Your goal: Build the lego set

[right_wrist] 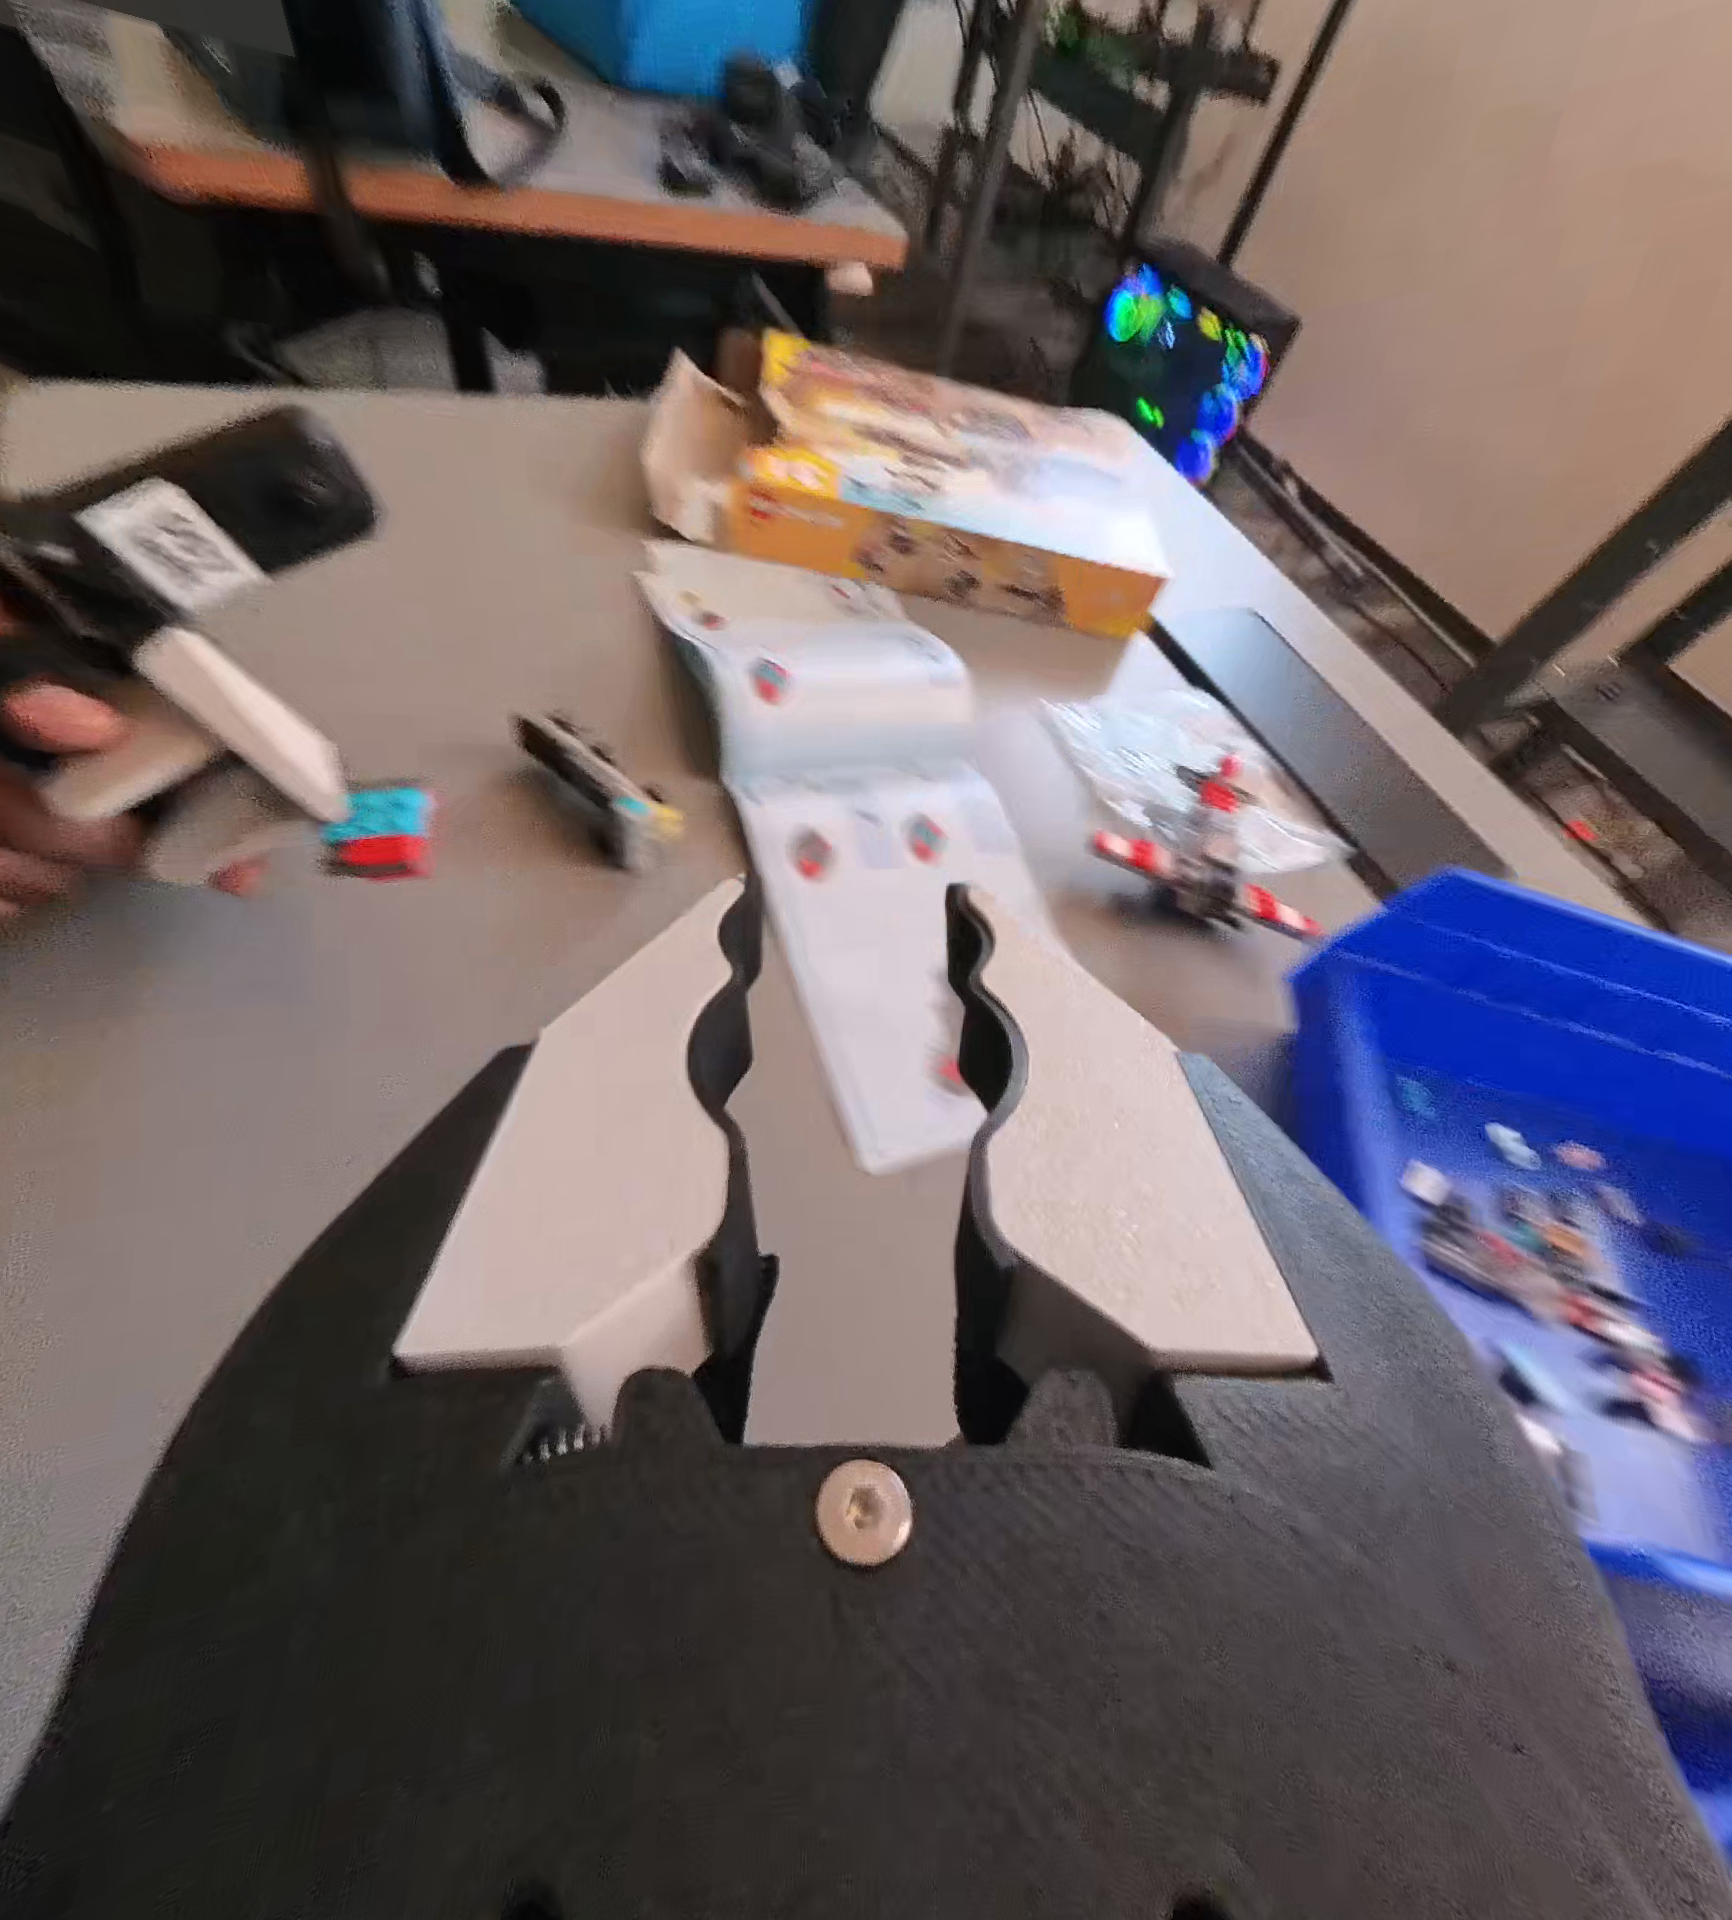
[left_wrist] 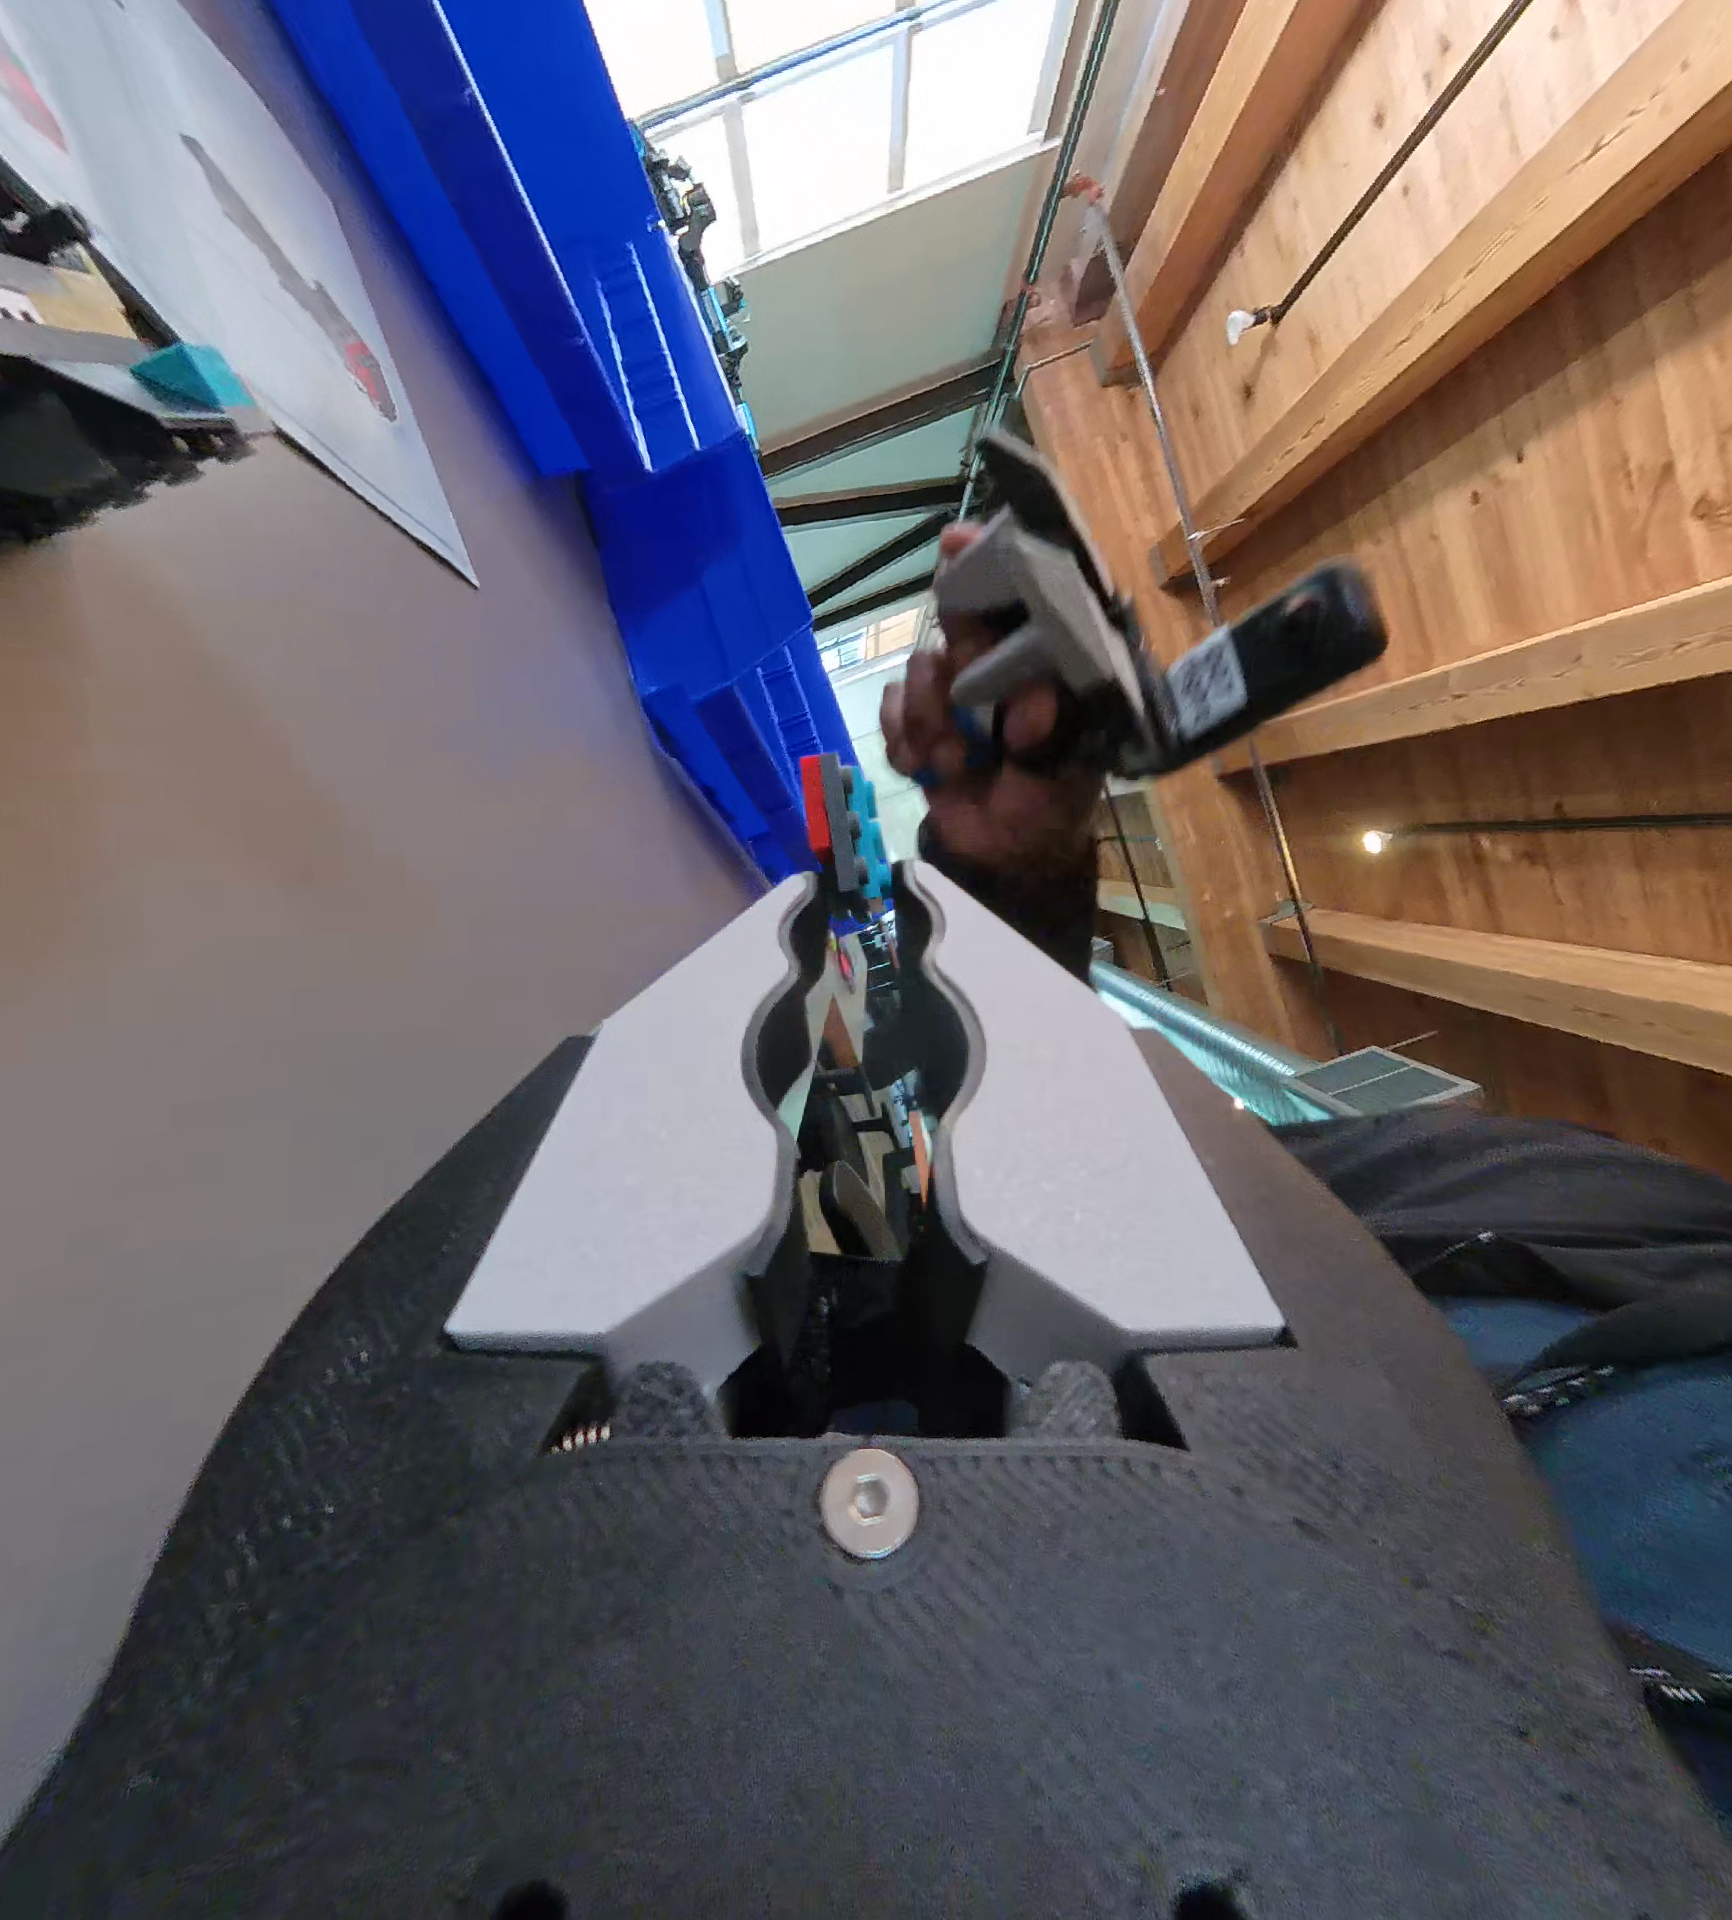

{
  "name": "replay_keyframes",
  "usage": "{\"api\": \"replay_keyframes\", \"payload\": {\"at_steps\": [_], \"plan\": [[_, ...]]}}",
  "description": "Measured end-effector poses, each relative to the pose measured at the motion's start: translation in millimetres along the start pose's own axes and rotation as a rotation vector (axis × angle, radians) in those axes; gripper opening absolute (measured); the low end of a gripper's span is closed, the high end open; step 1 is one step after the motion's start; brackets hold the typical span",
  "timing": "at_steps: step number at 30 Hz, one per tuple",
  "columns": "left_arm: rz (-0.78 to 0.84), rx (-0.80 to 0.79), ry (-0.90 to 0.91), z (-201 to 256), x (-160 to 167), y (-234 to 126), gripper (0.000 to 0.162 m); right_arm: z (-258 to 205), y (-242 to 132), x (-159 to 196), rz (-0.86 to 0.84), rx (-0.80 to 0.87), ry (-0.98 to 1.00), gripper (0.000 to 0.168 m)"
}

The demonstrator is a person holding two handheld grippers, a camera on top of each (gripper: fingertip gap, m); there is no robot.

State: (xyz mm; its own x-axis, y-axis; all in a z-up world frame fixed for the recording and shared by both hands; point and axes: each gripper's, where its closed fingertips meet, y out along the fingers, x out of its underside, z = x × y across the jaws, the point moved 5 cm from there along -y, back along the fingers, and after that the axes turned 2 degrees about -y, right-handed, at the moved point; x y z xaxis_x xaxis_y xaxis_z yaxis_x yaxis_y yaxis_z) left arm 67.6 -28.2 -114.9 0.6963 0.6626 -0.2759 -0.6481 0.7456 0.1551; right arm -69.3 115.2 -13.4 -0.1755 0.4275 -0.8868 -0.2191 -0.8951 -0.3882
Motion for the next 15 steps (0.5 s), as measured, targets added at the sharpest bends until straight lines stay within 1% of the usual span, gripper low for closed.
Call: {"api": "replay_keyframes", "payload": {"at_steps": [2, 4, 6, 8, 11, 15], "plan": [[-0.020, -0.026, 0.018, -1.5, 1.2, 3.7, 0.012, 48.1, -8.8, 4.9, -0.118, 0.043, -0.058, 0.033], [-0.042, -0.050, 0.037, -3.4, 1.5, 8.4, 0.012, 99.3, -9.5, 17.5, -0.264, 0.065, -0.136, 0.028], [-0.053, -0.060, 0.052, -5.2, -0.6, 13.2, 0.012, 147.5, -0.8, 36.8, -0.406, 0.037, -0.180, 0.026], [-0.059, -0.071, 0.057, -7.8, -4.1, 17.5, 0.012, 186.0, 15.4, 57.6, -0.516, -0.033, -0.213, 0.021], [-0.076, -0.093, 0.062, -12.5, -9.0, 23.7, 0.012, 219.0, 45.6, 92.0, -0.669, -0.206, -0.282, 0.015], [-0.091, -0.130, 0.046, -19.7, -14.1, 28.7, 0.012, 244.4, 76.8, 138.1, -0.854, -0.392, -0.329, 0.011]]}}
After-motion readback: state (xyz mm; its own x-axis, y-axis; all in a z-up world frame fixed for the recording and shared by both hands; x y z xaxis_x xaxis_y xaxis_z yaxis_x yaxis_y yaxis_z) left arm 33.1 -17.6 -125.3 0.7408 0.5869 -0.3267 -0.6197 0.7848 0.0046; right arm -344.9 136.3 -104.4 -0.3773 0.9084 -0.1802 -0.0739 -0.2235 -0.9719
